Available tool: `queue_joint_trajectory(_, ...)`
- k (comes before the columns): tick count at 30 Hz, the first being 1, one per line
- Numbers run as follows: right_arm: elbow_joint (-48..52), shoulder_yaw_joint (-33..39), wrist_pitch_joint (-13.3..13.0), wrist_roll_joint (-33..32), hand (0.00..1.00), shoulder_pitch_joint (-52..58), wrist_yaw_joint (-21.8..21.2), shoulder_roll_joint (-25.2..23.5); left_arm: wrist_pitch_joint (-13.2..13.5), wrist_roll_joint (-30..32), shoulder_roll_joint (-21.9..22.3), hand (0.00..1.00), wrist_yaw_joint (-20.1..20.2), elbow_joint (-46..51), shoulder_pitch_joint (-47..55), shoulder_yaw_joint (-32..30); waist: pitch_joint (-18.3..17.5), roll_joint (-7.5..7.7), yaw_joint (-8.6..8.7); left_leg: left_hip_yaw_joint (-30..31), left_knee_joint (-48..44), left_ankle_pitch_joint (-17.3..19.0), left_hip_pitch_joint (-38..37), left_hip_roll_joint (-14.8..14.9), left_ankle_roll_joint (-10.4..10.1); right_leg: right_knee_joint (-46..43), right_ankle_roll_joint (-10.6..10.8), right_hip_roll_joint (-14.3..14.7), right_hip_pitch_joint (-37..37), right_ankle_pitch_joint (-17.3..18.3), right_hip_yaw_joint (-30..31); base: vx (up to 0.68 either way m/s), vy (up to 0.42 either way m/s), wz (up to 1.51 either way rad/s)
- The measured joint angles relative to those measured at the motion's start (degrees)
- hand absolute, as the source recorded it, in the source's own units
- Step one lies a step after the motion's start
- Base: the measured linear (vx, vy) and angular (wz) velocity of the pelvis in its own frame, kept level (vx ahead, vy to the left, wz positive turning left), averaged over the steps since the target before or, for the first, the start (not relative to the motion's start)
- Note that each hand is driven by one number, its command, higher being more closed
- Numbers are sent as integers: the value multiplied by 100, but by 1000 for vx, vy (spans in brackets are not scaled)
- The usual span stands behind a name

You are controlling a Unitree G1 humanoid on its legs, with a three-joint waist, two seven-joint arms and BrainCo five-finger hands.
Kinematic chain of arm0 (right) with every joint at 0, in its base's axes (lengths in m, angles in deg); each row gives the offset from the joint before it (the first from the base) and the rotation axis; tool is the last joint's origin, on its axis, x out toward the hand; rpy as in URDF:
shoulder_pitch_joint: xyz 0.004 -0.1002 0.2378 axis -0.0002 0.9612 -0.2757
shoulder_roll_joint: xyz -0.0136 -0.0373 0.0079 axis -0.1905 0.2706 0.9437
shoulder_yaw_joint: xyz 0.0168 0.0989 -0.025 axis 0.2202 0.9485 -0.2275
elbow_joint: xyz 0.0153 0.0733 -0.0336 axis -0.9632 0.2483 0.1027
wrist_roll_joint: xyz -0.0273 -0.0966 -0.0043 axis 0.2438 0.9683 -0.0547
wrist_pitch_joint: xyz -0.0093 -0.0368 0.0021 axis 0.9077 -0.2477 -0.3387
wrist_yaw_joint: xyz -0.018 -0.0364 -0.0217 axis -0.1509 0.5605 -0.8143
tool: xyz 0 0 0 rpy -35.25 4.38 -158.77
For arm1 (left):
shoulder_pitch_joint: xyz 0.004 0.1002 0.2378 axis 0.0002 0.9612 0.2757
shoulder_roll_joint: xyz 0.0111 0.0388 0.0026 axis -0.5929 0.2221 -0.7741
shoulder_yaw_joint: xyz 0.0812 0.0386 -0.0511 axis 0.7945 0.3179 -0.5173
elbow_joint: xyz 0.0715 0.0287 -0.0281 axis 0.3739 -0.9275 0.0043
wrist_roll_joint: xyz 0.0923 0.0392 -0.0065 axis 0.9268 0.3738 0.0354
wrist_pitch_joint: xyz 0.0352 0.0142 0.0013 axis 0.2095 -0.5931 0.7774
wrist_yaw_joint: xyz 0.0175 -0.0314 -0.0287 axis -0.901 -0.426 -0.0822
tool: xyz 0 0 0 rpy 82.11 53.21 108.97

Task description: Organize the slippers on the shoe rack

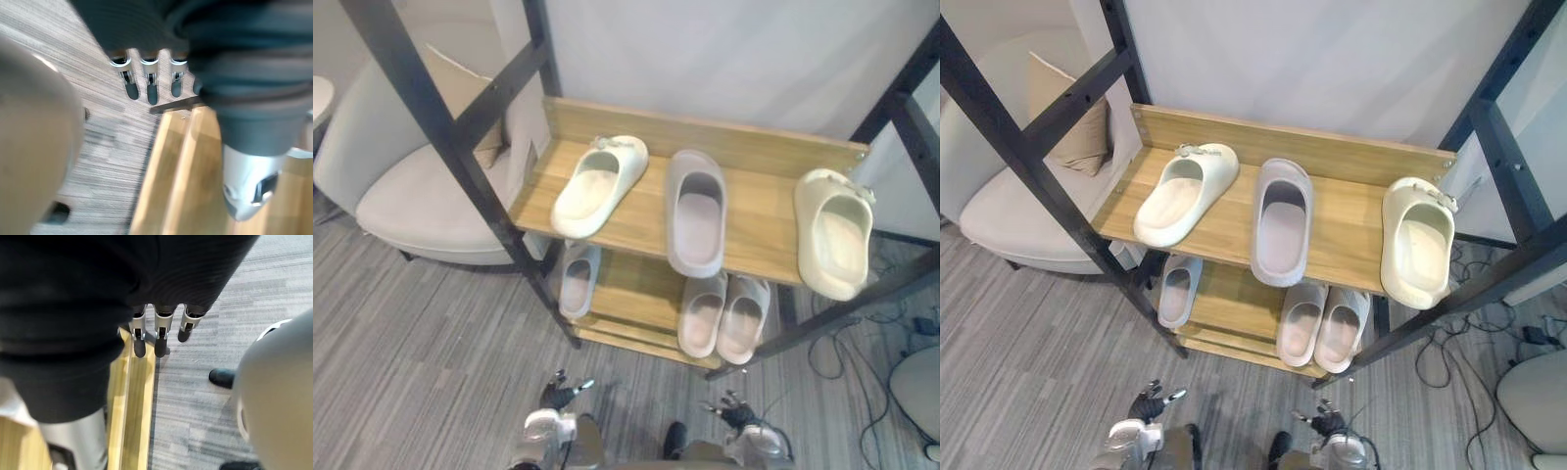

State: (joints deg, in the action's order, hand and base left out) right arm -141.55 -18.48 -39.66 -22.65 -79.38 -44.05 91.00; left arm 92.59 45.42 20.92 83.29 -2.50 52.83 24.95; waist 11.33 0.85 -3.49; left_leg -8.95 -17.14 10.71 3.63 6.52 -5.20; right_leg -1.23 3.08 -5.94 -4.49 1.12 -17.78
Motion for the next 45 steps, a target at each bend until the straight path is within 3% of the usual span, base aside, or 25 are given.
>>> queue_joint_trajectory(2, 1, 0, -1, 10, 0, 42, -2, -45, 4, 85, -52, 0, 10, -74, 107, 9, -52, 48, 10, -119, 512, -127, -456, -162, 106, 97, 27, -106, -172, -2, 101, 74, 66, -11)
queue_joint_trajectory(9, 190, -19, 1, 39, 0, 131, 23, -123, 6, 153, -122, 0, 17, -183, 169, 55, -136, 100, 72, -303, 1062, -344, -801, -208, 87, 106, 30, -65, -167, -1, 347, 29, -4, -19)
queue_joint_trajectory(15, 2154, -500, 15, 432, 0, 1059, 173, -120, 4, 273, -134, 0, -3, -215, 228, 53, -239, 178, 162, -611, 1322, -438, -1021, -194, 70, 66, 38, -17, -23, -27, 712, -36, 0, -28)
queue_joint_trajectory(22, 5179, -464, 1, 936, 0, 2353, 223, -144, 2, 343, -241, 0, -58, -206, 339, 246, -329, 290, 402, -1051, 1412, -424, -1236, -232, 87, 16, 69, -11, 100, -135, 1210, -30, 28, -35)
queue_joint_trajectory(25, 6037, -431, -28, 1110, 0, 2709, 223, -176, 6, 408, -287, 0, -63, -200, 354, 417, -341, 310, 455, -1146, 1419, -419, -1295, -240, 93, -54, 72, -6, 142, -139, 1332, -26, 5, -21)
queue_joint_trajectory(34, 7663, -432, -235, 1329, 0, 2933, 196, -176, 35, 428, -323, 0, -56, -141, 372, 673, -334, 275, 463, -1237, 1464, -388, -1395, -286, 51, -64, 106, -24, 141, -166, 1473, -21, -3, -8)
queue_joint_trajectory(45, 8667, -441, -491, 1547, 0, 2305, 299, 120, 128, 537, -306, 0, -2, -73, 407, 704, -324, 283, 454, -1239, 1504, -375, -1526, -404, 188, -248, 181, -142, 112, -133, 1512, 4, -1, 0)
